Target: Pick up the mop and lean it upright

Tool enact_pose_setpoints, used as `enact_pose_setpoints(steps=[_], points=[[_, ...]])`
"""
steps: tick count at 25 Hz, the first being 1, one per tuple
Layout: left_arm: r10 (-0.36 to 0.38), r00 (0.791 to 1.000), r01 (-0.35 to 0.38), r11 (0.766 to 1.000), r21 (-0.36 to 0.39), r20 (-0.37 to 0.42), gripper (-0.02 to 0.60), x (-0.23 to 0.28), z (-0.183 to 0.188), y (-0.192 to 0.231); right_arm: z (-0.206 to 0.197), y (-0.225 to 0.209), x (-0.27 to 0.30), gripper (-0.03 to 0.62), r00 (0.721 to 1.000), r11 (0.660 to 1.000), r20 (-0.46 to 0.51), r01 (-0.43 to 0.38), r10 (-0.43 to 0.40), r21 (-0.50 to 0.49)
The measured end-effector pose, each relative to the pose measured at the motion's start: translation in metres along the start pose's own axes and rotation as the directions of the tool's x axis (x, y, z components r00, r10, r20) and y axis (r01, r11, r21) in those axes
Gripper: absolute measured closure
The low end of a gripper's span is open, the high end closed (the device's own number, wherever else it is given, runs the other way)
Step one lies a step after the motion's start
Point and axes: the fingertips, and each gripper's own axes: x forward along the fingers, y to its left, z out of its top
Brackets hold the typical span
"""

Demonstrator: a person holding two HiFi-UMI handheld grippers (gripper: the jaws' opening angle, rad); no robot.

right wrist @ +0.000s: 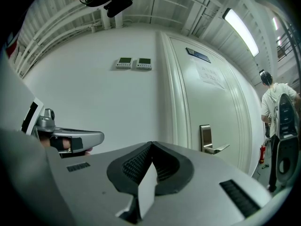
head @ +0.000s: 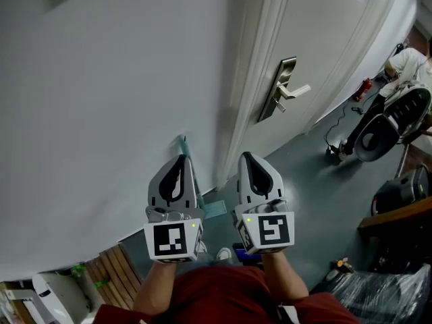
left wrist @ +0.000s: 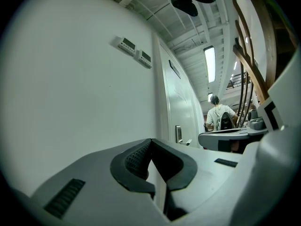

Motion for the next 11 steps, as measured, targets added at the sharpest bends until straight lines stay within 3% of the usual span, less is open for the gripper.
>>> enact_pose_setpoints(steps=[11], points=[[0.011,1.0,-0.011,1.0,0.003,0.002,0.567,-0.0008,0.004,0.0026,0.0046,0.0023,0.0007,0.577,1.0,1.0,0.003,-0.008,0.008,0.0]])
